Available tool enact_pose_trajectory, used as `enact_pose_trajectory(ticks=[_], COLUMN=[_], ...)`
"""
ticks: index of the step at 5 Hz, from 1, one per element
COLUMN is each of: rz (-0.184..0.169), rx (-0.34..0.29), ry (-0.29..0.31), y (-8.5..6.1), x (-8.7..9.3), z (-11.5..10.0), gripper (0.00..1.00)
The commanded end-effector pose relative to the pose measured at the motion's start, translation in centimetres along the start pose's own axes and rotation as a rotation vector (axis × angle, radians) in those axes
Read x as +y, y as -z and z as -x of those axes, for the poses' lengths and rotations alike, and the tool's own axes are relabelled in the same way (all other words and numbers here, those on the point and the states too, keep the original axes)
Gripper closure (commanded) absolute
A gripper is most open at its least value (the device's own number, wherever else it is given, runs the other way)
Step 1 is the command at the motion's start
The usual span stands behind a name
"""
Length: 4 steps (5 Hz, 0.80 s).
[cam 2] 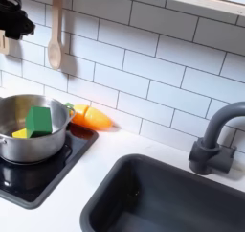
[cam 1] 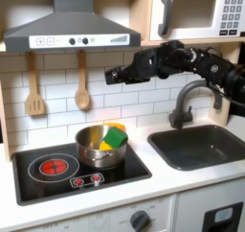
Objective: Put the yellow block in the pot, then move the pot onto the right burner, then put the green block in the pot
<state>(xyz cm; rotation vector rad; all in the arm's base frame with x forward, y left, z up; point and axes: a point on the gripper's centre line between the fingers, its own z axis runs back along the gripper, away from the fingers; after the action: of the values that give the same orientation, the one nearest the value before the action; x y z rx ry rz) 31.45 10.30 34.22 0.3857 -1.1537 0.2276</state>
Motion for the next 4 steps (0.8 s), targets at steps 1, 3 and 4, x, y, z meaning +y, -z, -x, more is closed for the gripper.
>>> enact_pose_trajectory(ticks=[1, 3, 4], rz=[0.0, 0.01, 0.029], rx=[0.0, -0.269, -0.361], ry=[0.0, -0.057, -0.07], y=[0.0, -0.4, -0.7], x=[0.0, 2.6, 3.8], z=[0.0, -3.5, -4.4], gripper=[0.0, 0.0, 0.0])
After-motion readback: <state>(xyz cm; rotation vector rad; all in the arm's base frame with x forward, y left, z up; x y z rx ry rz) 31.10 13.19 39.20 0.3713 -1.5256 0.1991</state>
